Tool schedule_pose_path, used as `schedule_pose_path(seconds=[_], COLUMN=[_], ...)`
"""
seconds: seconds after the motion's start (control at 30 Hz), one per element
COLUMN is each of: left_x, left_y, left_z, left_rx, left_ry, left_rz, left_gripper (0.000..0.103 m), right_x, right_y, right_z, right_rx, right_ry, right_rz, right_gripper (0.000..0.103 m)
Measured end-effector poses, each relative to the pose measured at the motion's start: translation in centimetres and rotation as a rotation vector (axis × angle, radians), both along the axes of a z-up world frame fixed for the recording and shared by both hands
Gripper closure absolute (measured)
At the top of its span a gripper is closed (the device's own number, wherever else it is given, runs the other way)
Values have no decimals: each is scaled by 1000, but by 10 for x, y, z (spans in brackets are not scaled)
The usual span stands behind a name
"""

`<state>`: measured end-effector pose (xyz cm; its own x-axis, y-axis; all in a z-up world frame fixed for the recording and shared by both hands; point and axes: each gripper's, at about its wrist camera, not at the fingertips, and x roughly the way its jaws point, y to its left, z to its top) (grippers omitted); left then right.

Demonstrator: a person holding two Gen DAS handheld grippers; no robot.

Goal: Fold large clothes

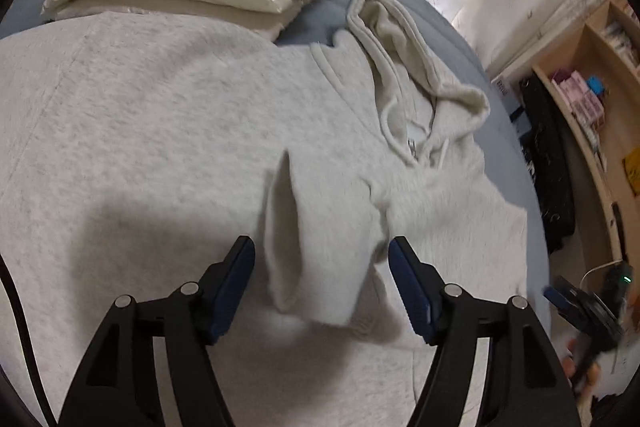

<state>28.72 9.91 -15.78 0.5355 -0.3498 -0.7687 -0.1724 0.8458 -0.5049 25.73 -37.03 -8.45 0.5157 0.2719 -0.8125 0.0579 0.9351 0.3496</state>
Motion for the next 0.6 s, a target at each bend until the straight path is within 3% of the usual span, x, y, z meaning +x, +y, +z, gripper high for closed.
schedule_pose_path(seconds=[0.2, 0.37, 0.4, 0.43, 0.47, 0.53, 0.6], left_x=[21, 36, 38, 40, 41, 39, 31], left_y=[7, 2, -1, -5, -10, -16, -18], left_z=[-4, -6, -6, -4, -2, 7, 15], left_rx=[-79, -50, -28, 3, 52, 159, 219], left_ry=[-13, -5, -10, -18, -28, -80, -139], left_rz=[1, -42, -53, -70, -90, -79, -51], left_gripper=[35, 38, 54, 65, 85, 91, 92], right_x=[69, 95, 95, 95, 95, 92, 85], right_y=[-12, -20, -19, -15, -11, -7, -4], right_z=[-28, -58, -61, -61, -60, -53, -40], right_rx=[23, 114, 114, 83, 57, 16, -15], right_ry=[26, 67, 62, 46, 42, 7, -61], right_rz=[-52, -105, -104, -87, -66, -45, -46], right_gripper=[30, 32, 37, 64, 89, 90, 90])
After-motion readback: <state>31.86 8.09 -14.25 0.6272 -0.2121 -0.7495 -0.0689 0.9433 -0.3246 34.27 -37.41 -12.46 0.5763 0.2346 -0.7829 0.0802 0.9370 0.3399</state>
